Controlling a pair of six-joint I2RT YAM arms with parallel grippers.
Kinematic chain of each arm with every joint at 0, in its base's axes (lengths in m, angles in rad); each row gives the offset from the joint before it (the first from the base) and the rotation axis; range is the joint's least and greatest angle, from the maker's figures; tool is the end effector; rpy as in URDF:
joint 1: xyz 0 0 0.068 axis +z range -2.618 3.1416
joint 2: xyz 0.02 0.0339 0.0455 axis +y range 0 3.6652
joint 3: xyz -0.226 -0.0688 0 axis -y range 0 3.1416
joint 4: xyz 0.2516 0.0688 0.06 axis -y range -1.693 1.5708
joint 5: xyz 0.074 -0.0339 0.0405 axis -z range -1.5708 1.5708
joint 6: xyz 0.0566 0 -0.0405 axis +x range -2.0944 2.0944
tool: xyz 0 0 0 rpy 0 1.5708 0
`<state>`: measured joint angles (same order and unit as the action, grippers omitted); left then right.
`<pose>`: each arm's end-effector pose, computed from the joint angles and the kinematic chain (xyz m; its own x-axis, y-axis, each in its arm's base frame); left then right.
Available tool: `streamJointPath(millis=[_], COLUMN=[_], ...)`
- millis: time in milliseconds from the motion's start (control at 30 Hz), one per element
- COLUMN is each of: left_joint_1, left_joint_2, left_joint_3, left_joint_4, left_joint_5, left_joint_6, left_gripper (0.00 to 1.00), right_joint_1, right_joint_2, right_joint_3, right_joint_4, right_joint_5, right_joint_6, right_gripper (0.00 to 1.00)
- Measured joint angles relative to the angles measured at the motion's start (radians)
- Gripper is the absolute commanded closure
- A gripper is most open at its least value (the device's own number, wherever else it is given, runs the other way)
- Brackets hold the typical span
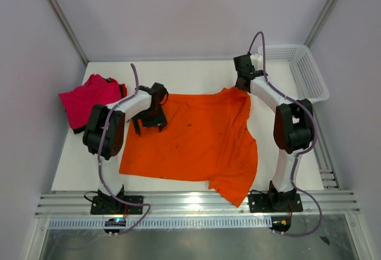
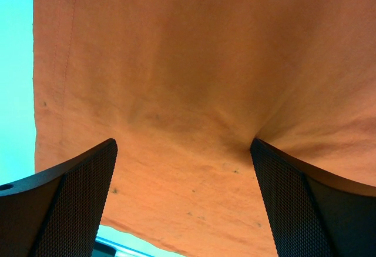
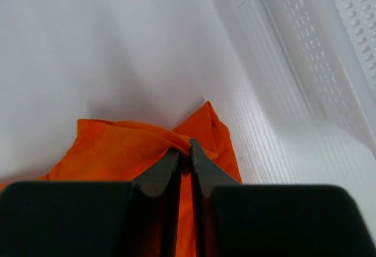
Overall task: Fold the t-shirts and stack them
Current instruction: Grap the side of the flattened tshirt furthest away from the robot with both arms
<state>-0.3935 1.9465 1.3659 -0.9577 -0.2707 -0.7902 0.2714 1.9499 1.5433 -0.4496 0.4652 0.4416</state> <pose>0.3294 -0.1204 0.1074 -0.9064 -0.3650 -0.2128 -0.4015 0.9009 0.1650 0.4308 0.0935 0.1850 -0.6393 0.2186 -0.7373 0.3505 0.9362 -0.0263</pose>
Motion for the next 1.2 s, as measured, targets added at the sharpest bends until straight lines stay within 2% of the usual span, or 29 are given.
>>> streamJointPath(millis=[267,433,533,733,867,1033,1200], left_joint_1=[0.000,0.000,0.000,0.005,0.031,0.107,0.168], left_joint_2=[-0.010,-0.010,0.011,0.161,0.232,0.302,0.391], left_joint_3=[-0.015,0.010,0.139,0.650,0.864,0.890,0.818], left_joint_4=[-0.002,-0.033,-0.106,-0.222,-0.275,-0.325,-0.334], left_joint_5=[0.000,-0.003,-0.022,-0.066,-0.087,-0.097,-0.075], left_joint_6=[-0.023,-0.030,-0.025,-0.021,-0.070,-0.190,-0.323], left_gripper=[0.02,0.02,0.02,0.02,0.03,0.03,0.03], right_joint_1=[-0.018,-0.017,-0.017,-0.017,-0.017,-0.017,-0.017], right_joint_2=[-0.002,-0.048,-0.092,-0.158,-0.198,-0.235,-0.261], right_joint_3=[0.006,-0.068,-0.116,-0.171,-0.225,-0.291,-0.331], right_joint_4=[0.023,0.085,0.119,0.164,0.180,0.188,0.191], right_joint_5=[-0.003,-0.045,-0.080,-0.117,-0.130,-0.137,-0.147], right_joint_6=[-0.026,-0.054,-0.076,-0.089,-0.089,-0.089,-0.088], right_gripper=[0.87,0.87,0.87,0.87,0.87,0.87,0.87])
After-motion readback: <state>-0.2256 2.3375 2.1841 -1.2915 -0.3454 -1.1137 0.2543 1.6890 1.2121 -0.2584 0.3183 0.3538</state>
